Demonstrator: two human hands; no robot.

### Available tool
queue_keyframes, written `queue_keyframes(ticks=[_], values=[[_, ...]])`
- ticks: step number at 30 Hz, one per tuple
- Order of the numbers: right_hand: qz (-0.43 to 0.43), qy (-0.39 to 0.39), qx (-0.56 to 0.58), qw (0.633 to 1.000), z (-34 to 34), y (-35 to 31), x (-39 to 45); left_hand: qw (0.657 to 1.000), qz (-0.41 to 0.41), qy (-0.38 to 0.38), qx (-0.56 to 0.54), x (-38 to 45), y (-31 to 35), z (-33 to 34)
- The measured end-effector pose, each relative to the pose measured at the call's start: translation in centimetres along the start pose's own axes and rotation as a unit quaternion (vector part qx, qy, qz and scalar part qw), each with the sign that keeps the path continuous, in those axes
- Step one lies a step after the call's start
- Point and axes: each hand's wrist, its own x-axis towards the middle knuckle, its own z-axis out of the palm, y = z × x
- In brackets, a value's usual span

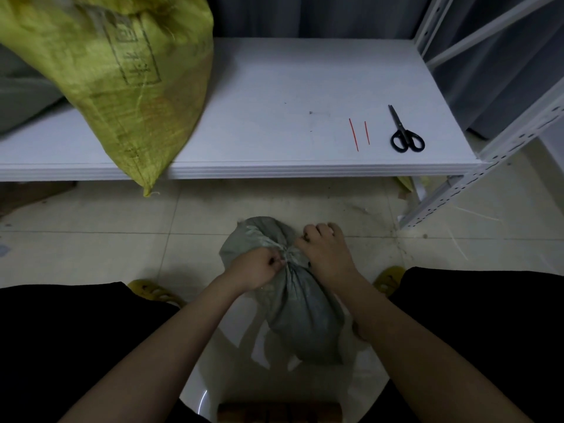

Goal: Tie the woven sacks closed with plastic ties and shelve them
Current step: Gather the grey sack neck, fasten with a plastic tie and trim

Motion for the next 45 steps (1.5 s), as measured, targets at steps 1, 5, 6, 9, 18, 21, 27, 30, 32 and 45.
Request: queue_keyframes(ticks=[1, 5, 6, 9, 18, 21, 27, 30, 32, 45], values=[[-0.012, 0.005, -0.007, 1.0, 0.1, 0.4, 0.5, 1.0, 0.011, 0.005, 0.017, 0.0, 0.3, -0.1], [0.156, -0.004, -0.005, 0.988, -1.0, 0.5, 1.8, 0.999, 0.019, 0.012, 0.033, 0.4, 1.0, -0.2], [0.234, -0.014, 0.034, 0.971, -1.1, 0.3, 1.6, 1.0, 0.009, 0.015, 0.011, 0.4, 1.2, -0.1], [0.443, -0.079, 0.241, 0.86, -1.0, 0.1, 0.4, 0.998, -0.018, 0.035, -0.059, 0.5, 1.8, 0.3], [0.316, -0.021, 0.497, 0.808, 1.6, -3.8, -2.5, 0.994, -0.017, 0.047, -0.094, 1.0, 2.2, 0.9], [0.331, 0.006, 0.478, 0.813, 2.1, -4.1, -2.2, 0.993, -0.012, 0.041, -0.106, 1.1, 2.2, 0.8], [0.31, 0.01, 0.479, 0.821, 2.8, -4.1, -2.9, 0.962, -0.077, 0.251, -0.072, 0.9, 2.2, 0.6], [0.293, 0.007, 0.464, 0.836, 3.0, -4.3, -3.4, 0.963, -0.174, 0.166, -0.122, 0.8, 2.2, 0.3], [0.28, -0.008, 0.457, 0.844, 3.0, -4.3, -3.8, 0.941, -0.207, 0.098, -0.248, 0.9, 2.3, 0.3], [0.318, -0.008, 0.516, 0.795, 2.4, -3.2, -4.1, 0.95, -0.018, 0.097, -0.296, 2.1, -0.3, 1.7]])
